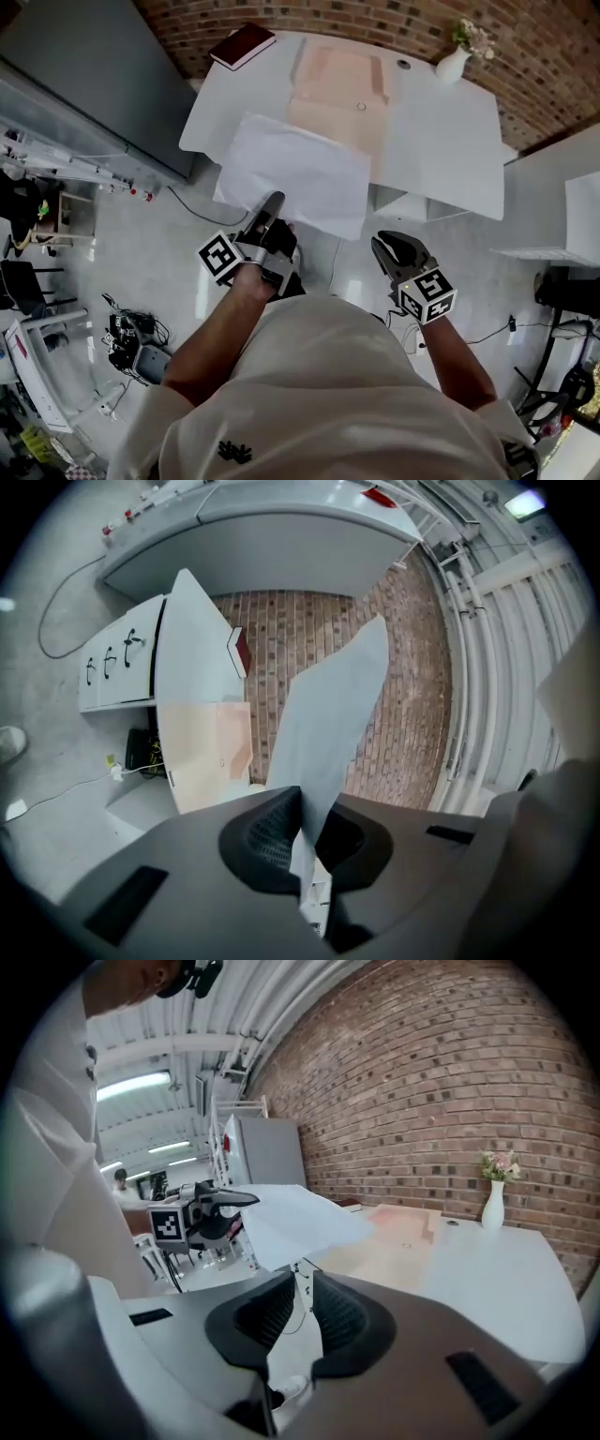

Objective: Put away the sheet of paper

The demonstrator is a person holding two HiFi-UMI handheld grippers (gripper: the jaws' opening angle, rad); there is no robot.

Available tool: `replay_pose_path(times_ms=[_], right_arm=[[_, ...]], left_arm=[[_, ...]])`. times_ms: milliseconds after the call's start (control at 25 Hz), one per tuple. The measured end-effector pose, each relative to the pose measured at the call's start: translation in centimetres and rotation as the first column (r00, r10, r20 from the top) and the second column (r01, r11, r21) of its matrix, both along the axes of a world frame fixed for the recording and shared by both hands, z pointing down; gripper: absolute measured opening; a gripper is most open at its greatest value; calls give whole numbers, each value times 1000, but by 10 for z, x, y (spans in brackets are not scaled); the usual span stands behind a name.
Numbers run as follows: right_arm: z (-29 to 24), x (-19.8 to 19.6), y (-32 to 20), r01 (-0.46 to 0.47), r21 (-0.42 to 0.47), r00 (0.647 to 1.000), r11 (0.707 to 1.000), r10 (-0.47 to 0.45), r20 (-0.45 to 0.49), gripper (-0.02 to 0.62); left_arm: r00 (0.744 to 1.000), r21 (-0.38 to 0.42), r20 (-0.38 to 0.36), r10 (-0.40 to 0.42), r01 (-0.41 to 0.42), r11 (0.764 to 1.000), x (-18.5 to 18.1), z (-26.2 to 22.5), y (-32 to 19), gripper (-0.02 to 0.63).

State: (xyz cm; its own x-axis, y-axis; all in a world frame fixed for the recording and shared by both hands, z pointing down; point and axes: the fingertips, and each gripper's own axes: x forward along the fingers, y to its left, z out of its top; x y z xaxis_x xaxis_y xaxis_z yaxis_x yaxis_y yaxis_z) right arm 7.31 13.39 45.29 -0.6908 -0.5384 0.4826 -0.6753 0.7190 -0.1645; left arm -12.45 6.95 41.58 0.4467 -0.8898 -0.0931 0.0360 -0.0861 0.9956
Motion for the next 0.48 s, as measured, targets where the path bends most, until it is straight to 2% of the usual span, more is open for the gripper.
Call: replay_pose_path(times_ms=[240, 480], right_arm=[[-8, -35, -56, -125, -55, 992, 991, 126, 17, 80], [-2, -26, -83, -191, -69, 982, 979, 191, -11, 77]], left_arm=[[992, -23, -40, 119, -120, 992, -6, 15, -84, 23], [986, -29, -53, 161, -162, 986, 6, 37, -140, 23]])
